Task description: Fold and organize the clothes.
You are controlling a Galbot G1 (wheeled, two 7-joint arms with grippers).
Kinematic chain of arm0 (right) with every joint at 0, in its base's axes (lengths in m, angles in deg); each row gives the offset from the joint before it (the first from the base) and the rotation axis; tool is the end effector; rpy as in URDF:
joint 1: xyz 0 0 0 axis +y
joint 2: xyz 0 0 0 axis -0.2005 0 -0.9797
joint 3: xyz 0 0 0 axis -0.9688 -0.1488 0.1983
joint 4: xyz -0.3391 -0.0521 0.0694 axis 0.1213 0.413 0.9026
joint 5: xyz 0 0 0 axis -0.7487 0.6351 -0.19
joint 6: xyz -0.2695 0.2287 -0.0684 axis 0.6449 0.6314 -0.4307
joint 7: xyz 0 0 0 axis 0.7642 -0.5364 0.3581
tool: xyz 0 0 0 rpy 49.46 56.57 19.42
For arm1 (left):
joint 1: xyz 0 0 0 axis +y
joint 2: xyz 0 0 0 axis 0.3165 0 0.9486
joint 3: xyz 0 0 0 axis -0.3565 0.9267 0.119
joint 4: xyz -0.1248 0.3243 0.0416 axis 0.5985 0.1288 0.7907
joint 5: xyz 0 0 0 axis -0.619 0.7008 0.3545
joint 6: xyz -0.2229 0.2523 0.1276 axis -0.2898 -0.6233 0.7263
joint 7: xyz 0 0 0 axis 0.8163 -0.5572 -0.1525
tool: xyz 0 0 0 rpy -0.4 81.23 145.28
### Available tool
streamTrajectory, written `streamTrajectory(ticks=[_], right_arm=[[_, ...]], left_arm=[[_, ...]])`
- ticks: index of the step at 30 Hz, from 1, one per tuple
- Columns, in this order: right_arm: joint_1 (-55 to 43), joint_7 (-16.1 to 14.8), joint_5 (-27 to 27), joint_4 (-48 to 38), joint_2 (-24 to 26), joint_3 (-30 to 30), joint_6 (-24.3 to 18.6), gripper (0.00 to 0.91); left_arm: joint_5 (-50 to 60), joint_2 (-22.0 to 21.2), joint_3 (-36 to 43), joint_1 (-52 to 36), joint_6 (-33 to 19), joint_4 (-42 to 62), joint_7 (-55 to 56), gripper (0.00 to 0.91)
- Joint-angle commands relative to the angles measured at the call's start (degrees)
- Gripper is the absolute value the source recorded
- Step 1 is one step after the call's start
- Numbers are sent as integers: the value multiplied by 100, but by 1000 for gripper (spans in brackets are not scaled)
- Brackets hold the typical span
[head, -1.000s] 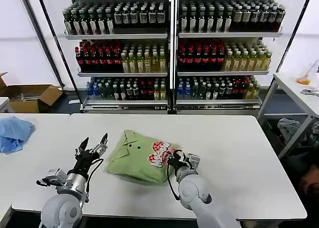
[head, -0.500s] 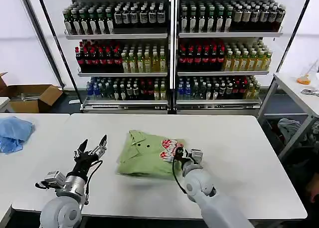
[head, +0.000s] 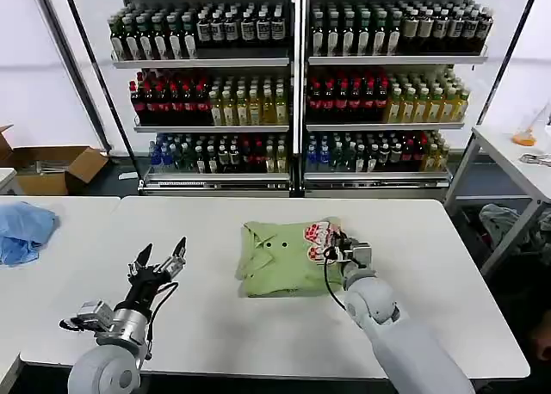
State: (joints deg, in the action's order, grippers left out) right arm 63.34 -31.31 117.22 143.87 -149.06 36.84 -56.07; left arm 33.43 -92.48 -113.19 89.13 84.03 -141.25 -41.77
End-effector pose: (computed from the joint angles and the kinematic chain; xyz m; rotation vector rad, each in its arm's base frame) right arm 0.4065 0.0261 -0.2918 0.1053 -2.8045 0.1235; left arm 0.2540 0.0790 -0.2582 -0.1038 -3.0173 0.4586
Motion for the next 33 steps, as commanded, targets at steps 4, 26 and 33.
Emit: streamTrajectory(ticks=[4,26,33], right_arm=[[1150,-461,-2074,1053,422,832,-1781,907],[4380,-974,-1651,3268,100,2839,-1890,907],[4244,-777,-1873,3207,106,2792,-1760,907]], left_arm=[[263,116,31,67,1,-90,-21,907],[499,245,137,49,7,-43,-64,907],[686,177,194,140,-33,-122,-77,907]])
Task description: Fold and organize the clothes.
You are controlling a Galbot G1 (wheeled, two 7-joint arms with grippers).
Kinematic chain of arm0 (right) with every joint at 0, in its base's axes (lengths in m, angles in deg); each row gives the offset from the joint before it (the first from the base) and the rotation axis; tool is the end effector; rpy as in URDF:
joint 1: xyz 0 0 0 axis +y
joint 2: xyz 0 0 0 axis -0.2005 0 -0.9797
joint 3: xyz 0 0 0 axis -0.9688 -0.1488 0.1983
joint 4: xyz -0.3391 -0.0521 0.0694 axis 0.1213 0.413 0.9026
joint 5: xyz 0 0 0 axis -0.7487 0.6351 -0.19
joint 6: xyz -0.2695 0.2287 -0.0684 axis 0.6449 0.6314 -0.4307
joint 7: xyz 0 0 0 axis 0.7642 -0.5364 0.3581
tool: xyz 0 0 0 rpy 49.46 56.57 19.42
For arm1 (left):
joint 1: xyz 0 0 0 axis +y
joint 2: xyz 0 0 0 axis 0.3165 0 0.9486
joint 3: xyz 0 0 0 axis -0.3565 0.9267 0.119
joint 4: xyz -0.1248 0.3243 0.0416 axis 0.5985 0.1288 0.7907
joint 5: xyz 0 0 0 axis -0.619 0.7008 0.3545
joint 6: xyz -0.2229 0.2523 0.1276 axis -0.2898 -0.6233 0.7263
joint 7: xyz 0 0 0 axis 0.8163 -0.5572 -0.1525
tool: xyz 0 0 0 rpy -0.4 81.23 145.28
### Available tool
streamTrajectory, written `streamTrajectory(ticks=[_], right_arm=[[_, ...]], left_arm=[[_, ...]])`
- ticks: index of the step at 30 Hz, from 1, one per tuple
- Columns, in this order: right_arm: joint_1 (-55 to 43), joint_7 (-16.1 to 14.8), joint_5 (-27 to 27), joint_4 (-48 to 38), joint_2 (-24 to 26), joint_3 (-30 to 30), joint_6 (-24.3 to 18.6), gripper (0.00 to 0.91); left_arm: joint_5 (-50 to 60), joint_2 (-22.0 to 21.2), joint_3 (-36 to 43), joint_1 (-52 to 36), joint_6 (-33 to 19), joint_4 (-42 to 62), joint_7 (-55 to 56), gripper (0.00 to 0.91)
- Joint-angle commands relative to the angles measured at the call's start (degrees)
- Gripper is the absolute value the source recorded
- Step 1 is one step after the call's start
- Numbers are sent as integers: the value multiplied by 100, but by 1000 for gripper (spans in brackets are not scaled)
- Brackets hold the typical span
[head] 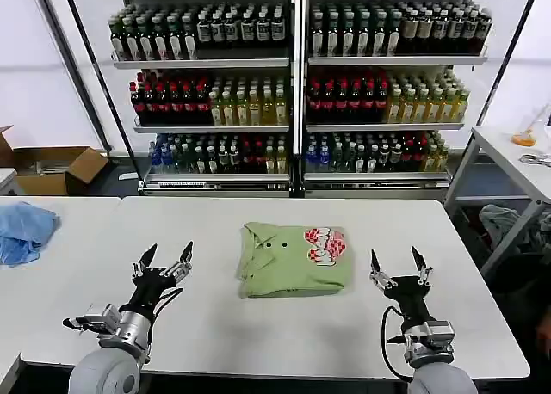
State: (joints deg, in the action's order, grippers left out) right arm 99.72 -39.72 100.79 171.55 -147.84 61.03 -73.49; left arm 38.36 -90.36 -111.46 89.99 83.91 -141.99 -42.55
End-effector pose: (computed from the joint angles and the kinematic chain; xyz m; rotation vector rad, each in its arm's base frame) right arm 0.2318 -0.0508 -0.2789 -0.0134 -3.1287 0.1878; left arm 0.2494 0.0746 -0.2583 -0.1610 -3.0283 0.2910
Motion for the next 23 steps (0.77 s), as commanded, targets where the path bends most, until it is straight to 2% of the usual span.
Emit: streamTrajectory(ticks=[1,7,18,21,23], right_arm=[[588,64,-156,457,-19,353,-12,907],[530,75,-180,467,-7,329,148,907],[468,183,-117,510,50,325,137,907],[435,90,-50,500,20,314,312,907],[397,45,55,471,-7,283,258,907]], left_arm=[[200,-41,16,63,-25,-62,3,907],[250,-22,-9,140,-45,-103,2,907],[323,-65,-41,321,-56,-226,-4,907],[323,-50,-67,360,-58,-255,-4,907],[332,-40,-82,381,-64,-267,-9,907]])
